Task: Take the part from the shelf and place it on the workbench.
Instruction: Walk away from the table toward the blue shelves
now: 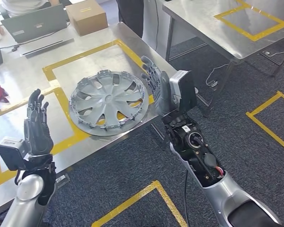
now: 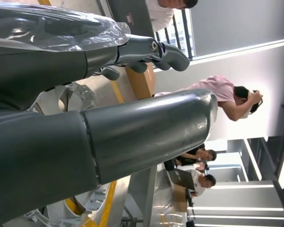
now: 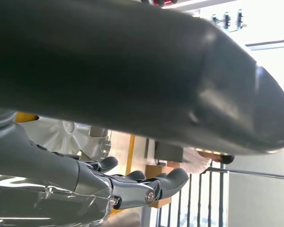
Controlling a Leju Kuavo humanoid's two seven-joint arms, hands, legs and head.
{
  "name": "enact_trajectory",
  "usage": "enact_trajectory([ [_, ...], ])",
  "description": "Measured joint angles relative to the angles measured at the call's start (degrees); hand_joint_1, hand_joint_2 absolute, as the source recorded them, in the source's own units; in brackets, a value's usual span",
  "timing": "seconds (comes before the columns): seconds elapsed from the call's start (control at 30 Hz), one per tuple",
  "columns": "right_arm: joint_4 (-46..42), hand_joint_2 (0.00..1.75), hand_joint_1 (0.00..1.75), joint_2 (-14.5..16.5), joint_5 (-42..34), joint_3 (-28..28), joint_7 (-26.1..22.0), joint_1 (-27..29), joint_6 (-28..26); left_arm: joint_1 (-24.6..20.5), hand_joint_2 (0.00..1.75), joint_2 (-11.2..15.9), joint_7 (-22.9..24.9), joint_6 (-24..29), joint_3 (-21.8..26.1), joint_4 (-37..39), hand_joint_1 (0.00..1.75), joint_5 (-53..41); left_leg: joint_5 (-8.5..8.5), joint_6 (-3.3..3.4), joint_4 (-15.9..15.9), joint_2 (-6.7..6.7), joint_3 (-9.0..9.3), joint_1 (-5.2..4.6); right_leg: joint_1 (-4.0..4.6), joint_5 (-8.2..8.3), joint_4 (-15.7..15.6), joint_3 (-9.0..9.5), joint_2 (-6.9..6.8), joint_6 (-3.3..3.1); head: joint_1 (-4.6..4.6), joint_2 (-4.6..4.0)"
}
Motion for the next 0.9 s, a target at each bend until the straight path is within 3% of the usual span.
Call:
enact_trajectory([
  [0.5, -1.14, 0.0, 0.0, -0.47, 0.22, 0.05, 0.46, 0.52, 0.06, -0.07, 0.0, -0.08, 1.2, -0.02, -0.01, -0.73, 0.0, -0.49, 0.0, 0.0, 0.0, 0.0, 0.0, 0.0, 0.0, 0.0, 0.0, 0.01, 0.0, 0.0, 0.01, 0.0],
  [0.63, -1.19, 0.0, 0.0, -0.48, 0.15, 0.05, 0.44, 0.91, 0.4, -0.11, 0.0, -0.07, 1.22, -0.02, -0.04, -0.86, 0.0, -0.5, -0.42, 0.93, 0.5, -0.02, -0.11, -0.18, -0.54, 0.1, -0.43, 0.26, 0.06, 0.58, -0.21, 0.0],
  [0.73, -1.54, 0.0, 0.0, -0.57, 0.02, 0.04, 0.38, 1.03, 0.6, -0.12, 0.0, -0.2, 1.23, -0.02, -0.08, -1.06, 0.0, -0.46, 0.23, 1.56, -1.49, 0.41, 1.38, 0.23, -0.33, -0.1, -0.65, 0.53, 0.1, 1.1, -0.22, 0.0],
  [0.8, -1.7, 0.0, 0.0, -0.79, -0.08, 0.04, 0.34, 1.1, 0.73, -0.2, 0.0, -0.42, 1.2, -0.01, -0.08, -1.18, 0.0, -0.36, 0.65, 1.83, -2.98, 0.99, 2.77, 0.64, -0.25, -2.34, 3.5, -1.2, -0.17, 1.36, 0.26, 0.0],
  [0.87, -1.72, 0.0, 0.0, -0.96, -0.11, 0.07, 0.34, 1.38, 0.85, -0.16, 0.0, -0.59, 1.18, 0.0, -0.09, -1.18, 0.0, -0.24, 0.47, 1.94, -3.16, 1.46, 3.23, 0.58, -0.36, -5.59, 11.41, -4.94, -0.32, 1.73, 0.77, 0.0],
  [0.9, -1.72, 0.0, 0.0, -1.02, -0.12, 0.08, 0.35, 1.61, 0.87, -0.05, 0.0, -0.67, 1.18, 0.01, -0.09, -1.18, 0.0, -0.19, 0.3, 1.87, -3.1, 1.67, 3.33, 0.61, -0.5, -6.27, 14.12, -6.42, -0.38, 1.93, 0.96, 0.0],
])
